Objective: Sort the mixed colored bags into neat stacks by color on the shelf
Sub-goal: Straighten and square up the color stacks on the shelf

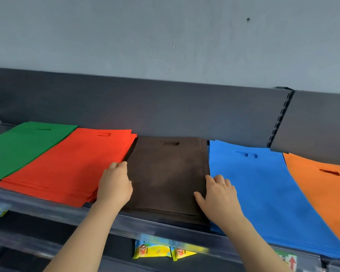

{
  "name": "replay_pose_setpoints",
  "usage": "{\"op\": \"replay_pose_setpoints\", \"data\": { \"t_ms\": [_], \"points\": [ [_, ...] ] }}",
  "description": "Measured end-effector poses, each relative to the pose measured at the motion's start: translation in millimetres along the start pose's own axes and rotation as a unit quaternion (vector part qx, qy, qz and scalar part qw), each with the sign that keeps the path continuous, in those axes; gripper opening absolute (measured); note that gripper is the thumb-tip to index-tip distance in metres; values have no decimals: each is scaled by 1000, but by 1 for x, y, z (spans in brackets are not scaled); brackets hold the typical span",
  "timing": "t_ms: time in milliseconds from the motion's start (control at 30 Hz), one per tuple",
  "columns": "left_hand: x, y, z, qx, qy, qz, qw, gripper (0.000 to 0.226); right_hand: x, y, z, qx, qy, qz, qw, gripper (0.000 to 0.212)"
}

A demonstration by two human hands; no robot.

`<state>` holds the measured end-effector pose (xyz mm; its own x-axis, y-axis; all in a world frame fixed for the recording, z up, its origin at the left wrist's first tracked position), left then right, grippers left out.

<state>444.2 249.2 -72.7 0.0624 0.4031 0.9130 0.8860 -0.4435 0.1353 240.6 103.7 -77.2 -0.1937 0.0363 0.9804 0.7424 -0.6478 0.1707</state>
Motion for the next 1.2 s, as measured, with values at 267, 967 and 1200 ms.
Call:
{"op": "replay_pose_setpoints", "data": {
  "t_ms": [267, 967, 1200],
  "points": [
    [6, -20, -33, -162, -48, -26, 985, 37, 17, -19, -8, -38, 40, -54, 997, 45],
    [-75, -176, -260, -355, -162, 110, 914, 36, 67, -156, -234, -205, 12, -121, 971, 50],
    [-115, -259, -379, -352, -192, 157, 903, 35, 93, -211, -387, -261, -40, -91, 960, 37]
  ]
}}
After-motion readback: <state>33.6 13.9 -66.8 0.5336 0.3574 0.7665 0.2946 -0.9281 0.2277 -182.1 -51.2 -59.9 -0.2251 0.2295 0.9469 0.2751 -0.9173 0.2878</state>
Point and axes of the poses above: each hand's wrist, its own y-axis towards the middle knuckle, its own x-axis out of the back of the hand, z = x × y, the point moved 1 cm from there along y, towards the middle knuckle, and after that the axes turned 8 degrees about x, right-handed, at the moved point
